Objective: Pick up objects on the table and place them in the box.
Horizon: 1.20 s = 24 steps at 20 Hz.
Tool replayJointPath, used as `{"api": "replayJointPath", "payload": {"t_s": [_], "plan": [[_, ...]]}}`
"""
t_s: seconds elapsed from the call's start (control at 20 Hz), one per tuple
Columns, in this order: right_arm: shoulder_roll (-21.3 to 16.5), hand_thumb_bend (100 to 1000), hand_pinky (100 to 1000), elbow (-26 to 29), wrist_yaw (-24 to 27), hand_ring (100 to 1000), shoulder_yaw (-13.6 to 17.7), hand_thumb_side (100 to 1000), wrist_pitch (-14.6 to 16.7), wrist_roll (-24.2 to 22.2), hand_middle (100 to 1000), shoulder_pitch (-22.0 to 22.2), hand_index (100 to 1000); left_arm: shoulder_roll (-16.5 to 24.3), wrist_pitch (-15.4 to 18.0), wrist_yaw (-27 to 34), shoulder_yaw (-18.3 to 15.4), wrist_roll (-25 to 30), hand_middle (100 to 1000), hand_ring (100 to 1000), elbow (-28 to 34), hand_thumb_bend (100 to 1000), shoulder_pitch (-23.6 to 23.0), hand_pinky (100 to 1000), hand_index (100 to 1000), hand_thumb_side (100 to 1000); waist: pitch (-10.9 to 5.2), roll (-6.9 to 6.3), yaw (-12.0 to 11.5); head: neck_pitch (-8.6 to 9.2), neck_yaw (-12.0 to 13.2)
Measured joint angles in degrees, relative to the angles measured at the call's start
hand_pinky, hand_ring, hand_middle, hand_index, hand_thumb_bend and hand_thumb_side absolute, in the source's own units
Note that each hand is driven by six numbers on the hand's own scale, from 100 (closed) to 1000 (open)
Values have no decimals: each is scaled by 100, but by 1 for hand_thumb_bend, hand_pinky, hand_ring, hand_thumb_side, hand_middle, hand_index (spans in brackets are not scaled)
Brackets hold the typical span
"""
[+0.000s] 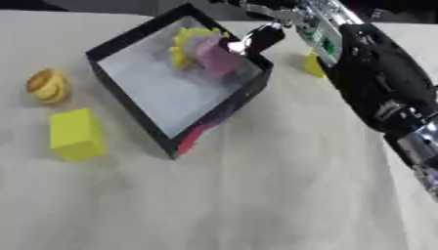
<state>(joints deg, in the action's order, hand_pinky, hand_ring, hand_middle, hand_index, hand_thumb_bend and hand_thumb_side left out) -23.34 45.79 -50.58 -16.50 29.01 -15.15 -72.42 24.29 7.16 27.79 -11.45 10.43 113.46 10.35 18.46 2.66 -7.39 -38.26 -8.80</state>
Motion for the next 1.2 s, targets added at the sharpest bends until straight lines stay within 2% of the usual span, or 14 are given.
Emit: {"api": "replayJointPath", "payload": {"t_s": [0.2, 0.45, 0.6, 0.7, 0.8, 0.95, 1.1, 1.2], "plan": [[-120, 214, 994, 37, 623, 892, 60, 468, -102, -184, 857, -18, 1000, 1, 15, -2, -1, -17, 822, 864, 0, 100, -36, 829, 842, 653, -11, 0, 51, -46, 5], [-713, 211, 994, 422, 1599, 905, 21, 382, -3, -915, 867, 43, 1000, 23, 20, -45, -5, -33, 822, 865, 0, 100, -84, 829, 842, 654, -23, 0, 168, -48, 85], [-1108, 217, 992, 744, 2165, 910, 6, 393, -58, -1393, 876, 182, 1000, 43, 35, -71, -7, -49, 822, 865, 0, 100, -107, 828, 842, 654, -23, 0, 212, -47, 159], [-1374, 276, 985, 914, 2421, 919, 6, 467, -156, -1627, 881, 294, 1000, 43, 41, -94, -9, -54, 822, 865, 0, 100, -127, 828, 841, 654, -23, 0, 237, -47, 201], [-1638, 311, 982, 1009, 2496, 926, 4, 512, -255, -1744, 885, 418, 1000, 43, 53, -114, -11, -62, 822, 865, 0, 100, -128, 827, 841, 655, -23, -1, 253, -45, 213], [-1964, 356, 982, 1023, 2348, 932, -29, 548, -307, -1788, 884, 652, 1000, 43, 62, -121, -12, -67, 823, 866, 0, 100, -128, 827, 841, 659, -23, -2, 270, -43, 205], [-2107, 366, 985, 943, 2124, 933, -81, 533, -273, -1811, 884, 801, 1000, 43, 62, -155, -11, -63, 823, 866, 0, 100, -127, 827, 840, 660, -23, -2, 255, -38, 175], [-2128, 374, 987, 869, 2024, 932, -92, 568, -226, -1838, 881, 848, 984, 43, 57, -170, -9, -56, 822, 866, 0, 100, -124, 827, 839, 661, -23, -2, 233, -36, 120]]}}
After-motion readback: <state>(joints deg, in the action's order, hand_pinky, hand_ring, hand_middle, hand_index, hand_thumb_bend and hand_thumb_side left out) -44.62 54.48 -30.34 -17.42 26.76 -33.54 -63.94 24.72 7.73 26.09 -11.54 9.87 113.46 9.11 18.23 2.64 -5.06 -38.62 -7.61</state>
